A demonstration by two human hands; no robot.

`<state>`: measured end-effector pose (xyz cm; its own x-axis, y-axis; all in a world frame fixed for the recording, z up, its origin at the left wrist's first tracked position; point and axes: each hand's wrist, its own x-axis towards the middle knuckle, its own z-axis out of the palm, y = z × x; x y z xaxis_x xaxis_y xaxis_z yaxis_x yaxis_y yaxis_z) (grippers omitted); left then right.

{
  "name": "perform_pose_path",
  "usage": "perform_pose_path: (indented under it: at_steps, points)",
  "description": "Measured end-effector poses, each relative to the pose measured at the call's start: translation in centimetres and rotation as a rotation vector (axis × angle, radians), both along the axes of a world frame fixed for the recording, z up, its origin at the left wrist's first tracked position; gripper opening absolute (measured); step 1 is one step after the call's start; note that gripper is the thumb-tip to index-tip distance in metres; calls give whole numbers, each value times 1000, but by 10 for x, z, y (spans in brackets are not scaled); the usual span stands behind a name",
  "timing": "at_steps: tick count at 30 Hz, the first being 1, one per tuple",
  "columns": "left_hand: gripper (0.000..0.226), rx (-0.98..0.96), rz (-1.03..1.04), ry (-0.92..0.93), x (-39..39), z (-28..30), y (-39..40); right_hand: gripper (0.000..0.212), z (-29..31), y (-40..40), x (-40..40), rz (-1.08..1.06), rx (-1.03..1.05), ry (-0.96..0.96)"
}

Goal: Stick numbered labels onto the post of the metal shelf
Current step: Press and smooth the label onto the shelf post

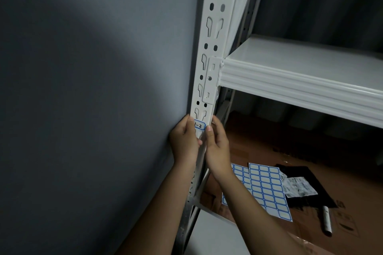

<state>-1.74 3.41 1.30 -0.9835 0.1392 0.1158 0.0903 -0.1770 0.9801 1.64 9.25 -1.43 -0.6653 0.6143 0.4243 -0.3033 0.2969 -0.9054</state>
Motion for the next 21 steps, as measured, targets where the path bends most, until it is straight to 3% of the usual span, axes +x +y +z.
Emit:
perform_pose_path:
  at_steps: [4,8,21]
  points:
    - [29,202,-166,-275,0,5,1,38,0,0,0,10,-29,11]
    - [34,358,-301,-406,-2,6,1,33,4,-3,2,26,-68,44]
    - [47,319,-425,-330,-6,-4,-4,33,7,-4,6,19,-25,21]
